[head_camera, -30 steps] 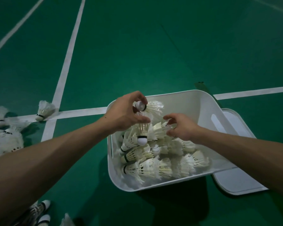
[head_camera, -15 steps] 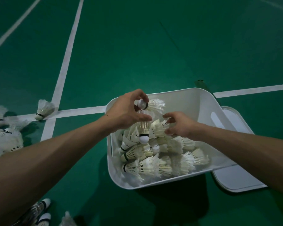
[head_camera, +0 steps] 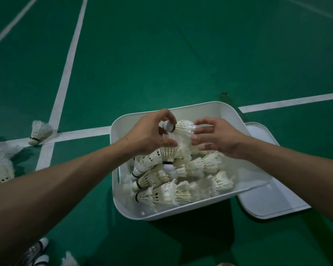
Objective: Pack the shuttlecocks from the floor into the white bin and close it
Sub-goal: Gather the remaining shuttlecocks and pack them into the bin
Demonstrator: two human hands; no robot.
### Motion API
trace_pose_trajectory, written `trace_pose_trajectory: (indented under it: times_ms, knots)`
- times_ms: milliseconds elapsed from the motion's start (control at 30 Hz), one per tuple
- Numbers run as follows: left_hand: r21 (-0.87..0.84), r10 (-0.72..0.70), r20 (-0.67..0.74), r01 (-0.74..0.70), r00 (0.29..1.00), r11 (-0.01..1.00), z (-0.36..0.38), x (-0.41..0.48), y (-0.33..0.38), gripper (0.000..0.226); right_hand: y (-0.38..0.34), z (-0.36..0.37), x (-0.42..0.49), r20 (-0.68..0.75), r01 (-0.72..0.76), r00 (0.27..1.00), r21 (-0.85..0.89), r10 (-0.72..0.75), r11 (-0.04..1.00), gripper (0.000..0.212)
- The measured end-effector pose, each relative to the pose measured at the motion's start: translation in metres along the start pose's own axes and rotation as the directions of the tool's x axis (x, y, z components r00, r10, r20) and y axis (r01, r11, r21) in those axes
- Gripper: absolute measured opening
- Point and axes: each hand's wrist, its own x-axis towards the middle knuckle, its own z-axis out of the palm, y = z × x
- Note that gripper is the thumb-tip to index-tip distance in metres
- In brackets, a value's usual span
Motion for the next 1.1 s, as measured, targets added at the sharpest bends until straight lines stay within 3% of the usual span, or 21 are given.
trace_pose_trajectory:
  times_ms: [100, 200, 367, 533, 633, 833, 1100]
  knots:
    - [-0.050, -0.001, -0.006, 0.001, 1.000, 0.999, 0.003, 0.001, 0.004, 0.046, 0.000, 0.007, 0.004, -0.066, 0.041, 0.997, 0.015, -0.040, 0.999, 0.051]
    - [-0.062, -0.006, 0.003, 0.006, 1.000, 0.998, 0.003, 0.003, 0.006, 0.048, 0.000, 0.005, 0.008, -0.118, 0.068, 0.991, 0.043, -0.062, 0.997, 0.042]
    - [-0.026, -0.041, 0.055, 0.043, 0.998, 0.999, 0.004, 0.007, -0.002, 0.065, 0.002, -0.011, 0.008, -0.193, 0.088, 0.977, -0.019, -0.089, 0.996, 0.048]
    - [-0.004, -0.073, 0.082, 0.074, 0.994, 0.997, 0.006, 0.008, -0.007, 0.063, 0.011, -0.024, 0.005, -0.339, 0.072, 0.919, -0.360, -0.203, 0.930, 0.038]
    - [0.015, -0.078, 0.080, 0.077, 0.994, 0.997, 0.007, 0.009, -0.007, 0.057, 0.016, -0.025, 0.005, -0.380, 0.031, 0.894, -0.475, -0.238, 0.879, 0.035]
    - [0.034, -0.080, 0.067, 0.078, 0.994, 0.996, 0.005, 0.008, -0.011, 0.045, 0.023, -0.016, 0.012, -0.322, -0.083, 0.932, -0.630, -0.164, 0.772, 0.036]
    - [0.035, -0.079, 0.048, 0.077, 0.996, 0.996, 0.001, 0.012, -0.016, 0.033, 0.032, 0.009, 0.023, -0.197, -0.048, 0.979, -0.493, -0.058, 0.869, 0.045]
